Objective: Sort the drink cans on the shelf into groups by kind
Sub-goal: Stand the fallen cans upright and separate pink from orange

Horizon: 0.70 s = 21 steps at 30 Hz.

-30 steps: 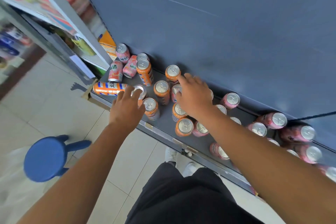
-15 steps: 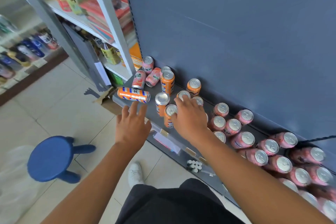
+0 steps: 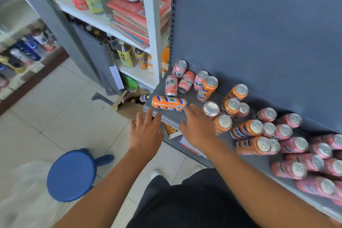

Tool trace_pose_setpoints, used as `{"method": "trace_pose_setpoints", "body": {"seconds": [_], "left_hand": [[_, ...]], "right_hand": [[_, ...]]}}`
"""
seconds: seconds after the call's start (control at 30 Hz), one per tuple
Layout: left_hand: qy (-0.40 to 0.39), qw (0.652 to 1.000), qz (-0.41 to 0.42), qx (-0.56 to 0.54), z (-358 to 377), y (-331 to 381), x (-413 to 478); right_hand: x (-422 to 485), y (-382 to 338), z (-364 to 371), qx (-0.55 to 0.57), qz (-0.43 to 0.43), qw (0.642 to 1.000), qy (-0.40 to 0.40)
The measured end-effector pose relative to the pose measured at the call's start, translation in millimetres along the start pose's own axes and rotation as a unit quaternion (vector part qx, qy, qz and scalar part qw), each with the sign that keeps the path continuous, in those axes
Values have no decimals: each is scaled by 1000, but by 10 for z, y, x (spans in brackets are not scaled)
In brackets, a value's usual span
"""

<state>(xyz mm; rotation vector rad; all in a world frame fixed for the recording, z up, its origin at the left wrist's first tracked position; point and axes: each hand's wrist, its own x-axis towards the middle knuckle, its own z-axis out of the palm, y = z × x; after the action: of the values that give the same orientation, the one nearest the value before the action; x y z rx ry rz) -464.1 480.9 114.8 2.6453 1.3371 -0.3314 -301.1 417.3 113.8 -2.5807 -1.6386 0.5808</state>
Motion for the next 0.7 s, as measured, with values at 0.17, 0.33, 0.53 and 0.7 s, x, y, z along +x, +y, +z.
{"method": "trace_pose_setpoints", "body": {"seconds": [0.17, 0.33, 0.53, 0.7], "left_hand": [[-23, 1000, 15, 7, 28, -192, 351], [-43, 998, 24, 27, 19, -266, 798], [-78, 994, 34, 63, 4, -325, 1339], [-111, 987, 75, 94, 147, -280, 1726]], "right_hand": [[311, -40, 37, 18, 16, 1000, -12], [818, 41, 31, 53, 24, 998, -15], [1387, 191, 66, 95, 31, 993, -62], [1636, 325, 151, 125, 74, 985, -92]]}}
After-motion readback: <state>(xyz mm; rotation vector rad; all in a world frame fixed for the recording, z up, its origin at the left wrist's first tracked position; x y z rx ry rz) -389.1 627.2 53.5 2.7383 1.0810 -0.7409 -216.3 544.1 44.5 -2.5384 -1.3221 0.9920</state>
